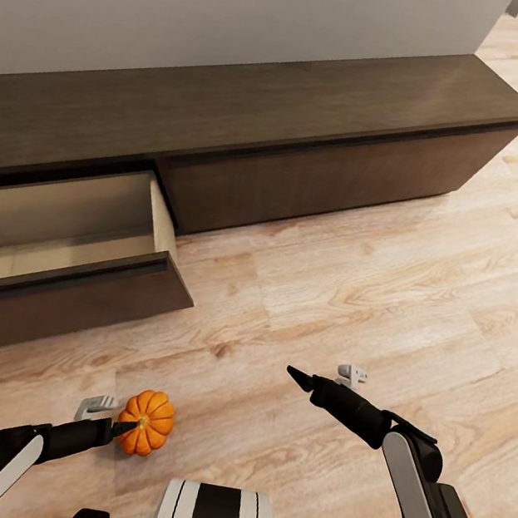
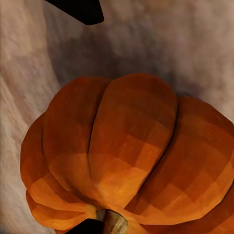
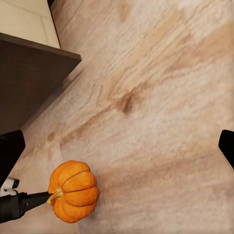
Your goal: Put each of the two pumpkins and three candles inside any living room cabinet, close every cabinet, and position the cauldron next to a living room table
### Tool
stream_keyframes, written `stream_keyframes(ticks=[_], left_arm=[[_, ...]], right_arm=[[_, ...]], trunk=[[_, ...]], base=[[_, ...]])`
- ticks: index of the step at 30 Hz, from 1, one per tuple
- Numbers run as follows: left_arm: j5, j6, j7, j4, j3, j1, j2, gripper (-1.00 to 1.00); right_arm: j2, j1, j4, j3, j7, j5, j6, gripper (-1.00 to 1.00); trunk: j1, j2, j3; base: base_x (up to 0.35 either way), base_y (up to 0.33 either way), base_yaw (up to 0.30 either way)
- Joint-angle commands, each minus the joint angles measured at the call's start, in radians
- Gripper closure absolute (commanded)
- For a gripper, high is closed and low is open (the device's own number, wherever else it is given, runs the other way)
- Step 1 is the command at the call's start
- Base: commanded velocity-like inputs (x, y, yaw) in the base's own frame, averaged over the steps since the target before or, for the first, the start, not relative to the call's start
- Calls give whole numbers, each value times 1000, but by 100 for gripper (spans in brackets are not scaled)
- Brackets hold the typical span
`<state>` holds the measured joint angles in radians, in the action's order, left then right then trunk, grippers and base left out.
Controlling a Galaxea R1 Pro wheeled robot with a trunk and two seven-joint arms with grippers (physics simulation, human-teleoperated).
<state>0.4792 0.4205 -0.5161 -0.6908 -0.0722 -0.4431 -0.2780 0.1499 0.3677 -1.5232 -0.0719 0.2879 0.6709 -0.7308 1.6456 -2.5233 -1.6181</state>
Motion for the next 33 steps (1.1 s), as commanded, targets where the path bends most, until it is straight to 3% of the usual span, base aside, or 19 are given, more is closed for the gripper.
stream_keyframes(ticks=[1,16,33], left_arm=[[11,7,1,-1,-3,0,-1,-100],[10,-22,-8,-5,-10,0,-2,-100],[10,-40,-9,-4,-11,0,-3,-100]], right_arm=[[0,0,0,0,2,-1,-4,-100],[1,0,-2,0,3,-1,-3,-100],[1,0,-2,0,4,0,-4,-100]], trunk=[[0,0,-1],[0,0,-1],[0,0,-1]], base=[[0,-7,0],[0,-2,0],[0,-84,0]])
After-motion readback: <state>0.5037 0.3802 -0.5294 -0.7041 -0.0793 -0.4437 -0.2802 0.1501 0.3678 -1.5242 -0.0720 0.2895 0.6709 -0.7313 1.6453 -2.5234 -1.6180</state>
